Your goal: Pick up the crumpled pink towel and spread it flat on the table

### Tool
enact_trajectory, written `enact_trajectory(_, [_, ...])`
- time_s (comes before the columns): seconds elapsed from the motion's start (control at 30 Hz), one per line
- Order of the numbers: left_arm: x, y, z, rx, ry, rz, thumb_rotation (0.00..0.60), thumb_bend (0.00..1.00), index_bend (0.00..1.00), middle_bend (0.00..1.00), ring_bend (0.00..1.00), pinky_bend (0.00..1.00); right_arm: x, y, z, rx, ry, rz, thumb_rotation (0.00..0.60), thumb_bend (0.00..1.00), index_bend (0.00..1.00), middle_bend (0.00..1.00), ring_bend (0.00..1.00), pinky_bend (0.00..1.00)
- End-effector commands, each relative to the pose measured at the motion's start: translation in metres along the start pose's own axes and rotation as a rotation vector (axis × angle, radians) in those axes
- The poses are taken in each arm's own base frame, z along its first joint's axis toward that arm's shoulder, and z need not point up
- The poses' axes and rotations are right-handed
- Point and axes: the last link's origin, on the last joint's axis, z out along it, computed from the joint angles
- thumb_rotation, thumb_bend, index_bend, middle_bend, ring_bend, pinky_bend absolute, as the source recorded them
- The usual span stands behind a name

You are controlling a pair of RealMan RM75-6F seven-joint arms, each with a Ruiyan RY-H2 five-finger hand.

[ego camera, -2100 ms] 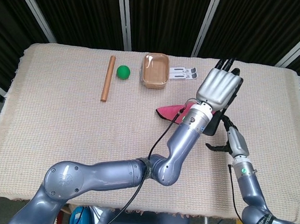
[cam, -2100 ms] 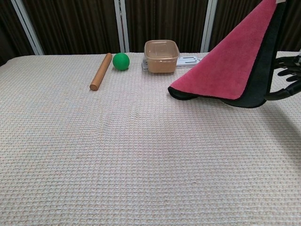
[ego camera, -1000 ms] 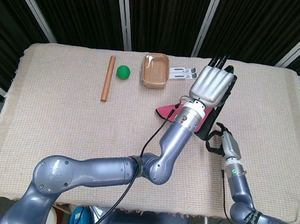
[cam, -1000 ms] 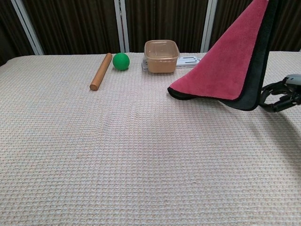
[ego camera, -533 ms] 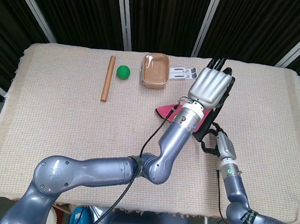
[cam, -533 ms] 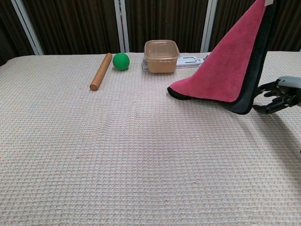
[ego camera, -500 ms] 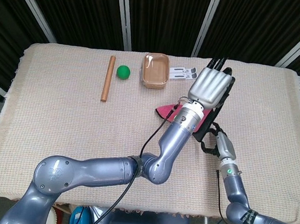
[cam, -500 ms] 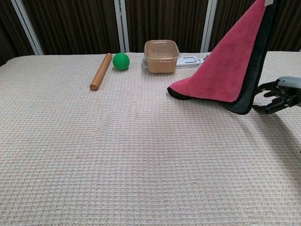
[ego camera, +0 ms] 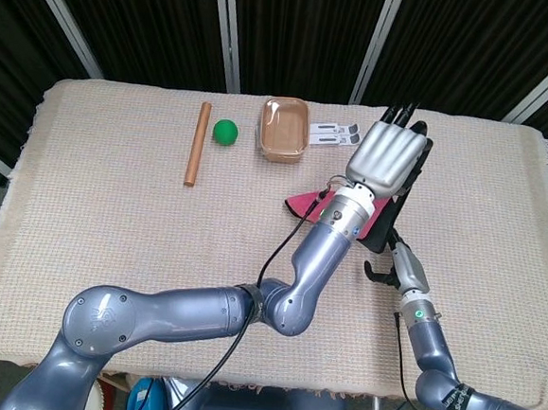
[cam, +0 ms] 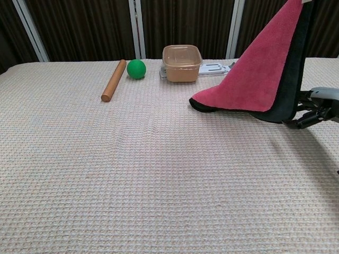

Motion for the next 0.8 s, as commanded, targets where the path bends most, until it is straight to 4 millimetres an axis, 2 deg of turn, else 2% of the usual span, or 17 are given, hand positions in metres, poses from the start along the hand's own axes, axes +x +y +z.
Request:
enact_trajectory(0.03, [0.000,0.001,-0.001,-0.002,-0.003,-0.005,0.600,0.53,0.62,0.28,0.02,0.10,-0.001,-0.002,0.003,0.001,0.003,0.000,0.600,0.45,0.09,0.00,0.00,0.00])
enact_trajectory(0.2, [0.001,0.000,-0.002,0.001,0.000,-0.004,0.600,0.53,0.62,0.28,0.02,0.10,-0.002,-0.009,0.011,0.007,0.009,0.006,0.600,0.45,0.10,0.00,0.00,0.00])
enact_trajectory(0.27, [0.002,-0.001,-0.002,0.002,0.002,-0.004,0.600,0.53,0.62,0.28,0.02,0.10,-0.003,-0.013,0.013,0.009,0.005,0.006,0.600,0.45,0.13,0.00,0.00,0.00])
enact_trajectory(0.47, [0.002,0.000,-0.002,-0.001,0.001,-0.007,0.600,0.53,0.62,0.28,0.02,0.10,-0.009,-0.018,0.018,0.004,0.001,-0.009,0.600,0.46,0.39,0.00,0.00,0.00])
enact_trajectory(0.53, [0.003,-0.001,-0.002,-0.001,0.002,-0.005,0.600,0.53,0.62,0.28,0.02,0.10,-0.009,-0.017,0.019,-0.004,0.001,-0.007,0.600,0.51,0.48,0.00,0.00,0.00])
enact_trajectory(0.7, [0.005,-0.006,-0.003,0.007,0.008,-0.011,0.600,0.53,0.62,0.28,0.02,0.10,-0.009,-0.014,0.020,-0.024,0.015,0.006,0.600,0.57,0.63,0.06,0.00,0.00])
enact_trajectory(0.8, [0.005,-0.010,-0.004,0.010,0.007,-0.021,0.600,0.53,0.62,0.28,0.02,0.10,-0.007,-0.012,0.020,-0.030,0.031,0.021,0.600,0.60,0.65,0.08,0.00,0.00])
